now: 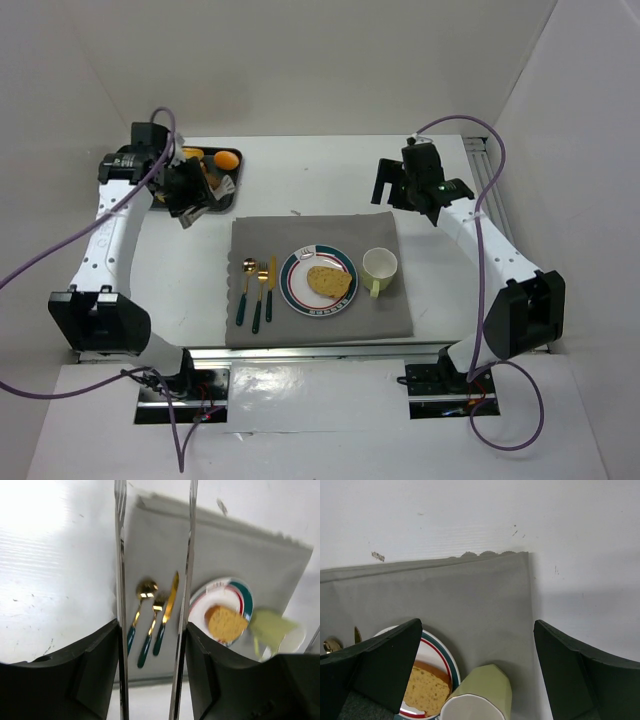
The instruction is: Place the bread
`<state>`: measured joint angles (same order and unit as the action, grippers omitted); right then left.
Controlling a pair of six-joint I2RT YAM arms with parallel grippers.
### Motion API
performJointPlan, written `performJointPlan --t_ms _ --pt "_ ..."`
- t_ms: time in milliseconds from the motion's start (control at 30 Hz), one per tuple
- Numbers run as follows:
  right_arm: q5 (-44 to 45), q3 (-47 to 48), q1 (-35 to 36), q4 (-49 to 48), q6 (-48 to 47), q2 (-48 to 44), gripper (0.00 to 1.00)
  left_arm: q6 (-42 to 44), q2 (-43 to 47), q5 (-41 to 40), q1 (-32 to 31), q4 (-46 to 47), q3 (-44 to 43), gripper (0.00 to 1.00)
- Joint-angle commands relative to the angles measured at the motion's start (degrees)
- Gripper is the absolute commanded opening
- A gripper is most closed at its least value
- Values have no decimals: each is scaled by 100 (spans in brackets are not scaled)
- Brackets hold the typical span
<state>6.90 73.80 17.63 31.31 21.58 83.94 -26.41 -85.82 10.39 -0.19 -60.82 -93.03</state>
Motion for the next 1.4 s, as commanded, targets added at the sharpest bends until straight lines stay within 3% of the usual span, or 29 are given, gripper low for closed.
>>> performJointPlan --t_ms 0,233,633,1033,1133,1167,1267,1367 --pt "-4 178 39 -2 21 52 100 -496 -206 261 492 543 5 64" --pt "-118 346 39 -2 21 517 100 -988 -646 710 1187 1204 286 66" --pt "-118 767 39 51 21 1001 100 -1155 -1911 394 1240 1371 -557 67" --pt "-171 934 39 51 21 1431 100 -1314 -2931 587 1188 1590 -980 67" --pt "-171 996 39 112 21 1432 100 -1366 -2862 587 1188 1660 -980 60" --pt "-171 996 39 112 21 1432 100 -1366 -2861 587 1188 1661 -980 52" --pt "-171 996 39 112 21 1432 100 -1366 -2503 587 1188 1661 -875 42" --pt "-171 996 39 112 21 1379 100 -1305 -1985 534 1135 1731 -664 41"
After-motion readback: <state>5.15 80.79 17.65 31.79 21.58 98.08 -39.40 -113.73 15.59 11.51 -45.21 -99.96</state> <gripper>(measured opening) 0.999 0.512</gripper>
